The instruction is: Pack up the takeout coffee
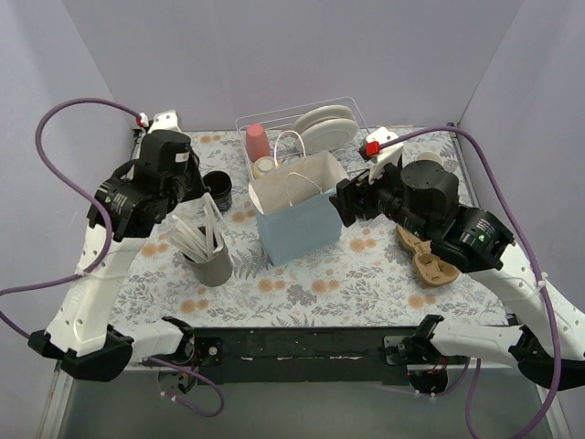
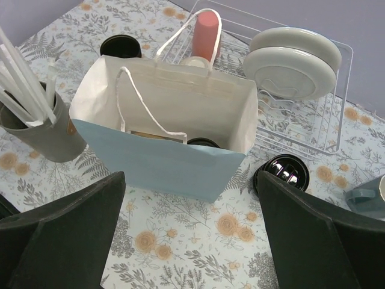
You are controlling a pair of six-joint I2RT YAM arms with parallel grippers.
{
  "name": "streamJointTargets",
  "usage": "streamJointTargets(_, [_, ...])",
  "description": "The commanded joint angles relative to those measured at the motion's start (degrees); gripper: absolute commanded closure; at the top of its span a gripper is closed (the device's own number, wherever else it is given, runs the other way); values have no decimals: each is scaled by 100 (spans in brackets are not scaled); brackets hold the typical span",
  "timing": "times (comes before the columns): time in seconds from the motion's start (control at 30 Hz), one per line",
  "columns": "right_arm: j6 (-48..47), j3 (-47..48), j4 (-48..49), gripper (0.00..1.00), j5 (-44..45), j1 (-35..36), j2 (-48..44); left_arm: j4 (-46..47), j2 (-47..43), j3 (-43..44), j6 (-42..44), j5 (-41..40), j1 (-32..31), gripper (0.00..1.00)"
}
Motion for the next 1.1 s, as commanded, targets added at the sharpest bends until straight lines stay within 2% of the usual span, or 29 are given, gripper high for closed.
streamJointTargets(0.0, [302,427,26,2,344,16,98,709,-379,401,240,432,26,100])
streamJointTargets(0.1, [417,515,-79,1,371,16,151,1097,-398,602,179,599,26,100])
streamJointTargets(0.27, [470,437,-36,2,371,16,55,808,-90,1278,187,618,26,100])
streamJointTargets(0.4, [487,401,-18,2,362,16,11,633,-133,1341,214,381,26,100])
streamJointTargets(0.47, [478,393,-18,2,362,16,2,247,-160,1306,109,161,34,100])
streamJointTargets(0.57, [478,279,43,1,336,16,-42,-194,-256,930,64,-217,26,100])
streamJointTargets(0.6, [496,244,70,1,327,7,-51,-177,-335,502,108,-305,26,100])
streamJointTargets(0.73, [496,164,175,1,169,16,-7,218,-704,-362,319,-472,25,100])
streamJointTargets(0.83, [470,243,123,2,151,16,63,62,-722,-827,179,-578,26,100])
streamJointTargets(0.93, [426,199,149,1,142,16,29,323,-863,-1451,117,-499,26,100])
streamJointTargets(1.07, [417,120,175,1,133,16,11,702,-960,-1867,214,-613,26,100])
